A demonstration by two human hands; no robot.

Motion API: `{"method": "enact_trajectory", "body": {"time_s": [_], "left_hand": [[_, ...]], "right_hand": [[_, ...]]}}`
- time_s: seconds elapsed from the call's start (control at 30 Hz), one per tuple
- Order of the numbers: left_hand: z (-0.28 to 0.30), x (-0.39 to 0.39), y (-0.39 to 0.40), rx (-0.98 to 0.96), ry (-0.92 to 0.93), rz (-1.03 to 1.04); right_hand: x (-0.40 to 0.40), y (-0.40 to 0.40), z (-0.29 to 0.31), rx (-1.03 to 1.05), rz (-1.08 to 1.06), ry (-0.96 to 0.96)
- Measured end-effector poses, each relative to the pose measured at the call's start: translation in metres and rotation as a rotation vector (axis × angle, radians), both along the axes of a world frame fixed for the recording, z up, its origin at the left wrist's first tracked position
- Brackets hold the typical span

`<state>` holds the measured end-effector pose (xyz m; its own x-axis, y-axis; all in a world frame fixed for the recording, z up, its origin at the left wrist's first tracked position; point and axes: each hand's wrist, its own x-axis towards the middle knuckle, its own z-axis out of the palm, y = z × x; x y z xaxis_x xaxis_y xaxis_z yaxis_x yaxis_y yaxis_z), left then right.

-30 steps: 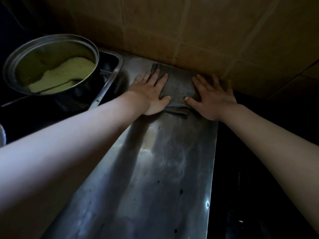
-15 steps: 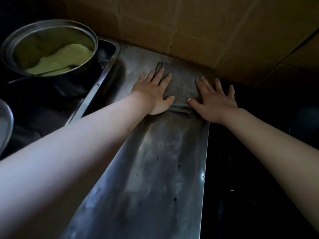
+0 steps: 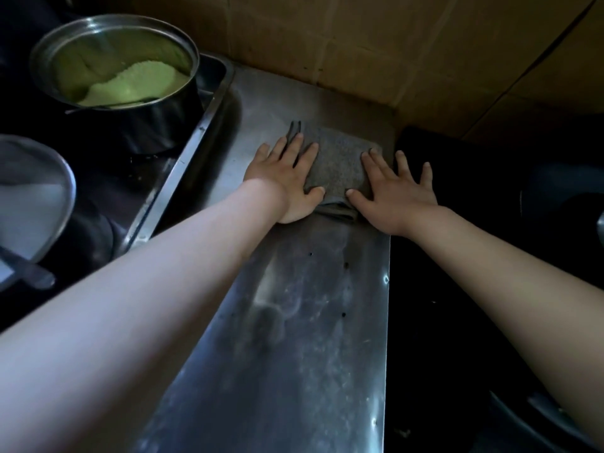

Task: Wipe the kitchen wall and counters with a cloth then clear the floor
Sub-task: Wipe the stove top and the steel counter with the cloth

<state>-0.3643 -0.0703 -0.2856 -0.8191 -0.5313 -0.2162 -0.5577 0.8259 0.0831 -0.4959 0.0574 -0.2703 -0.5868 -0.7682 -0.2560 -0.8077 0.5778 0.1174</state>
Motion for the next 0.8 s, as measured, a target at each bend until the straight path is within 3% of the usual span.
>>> {"method": "enact_trajectory", "body": {"time_s": [0.8], "left_hand": [[-0.002,0.144,0.086,0.066,0.077,-0.01]], "right_hand": [[0.151,0.083,-0.002,0.035,-0.06,-0.009]]}}
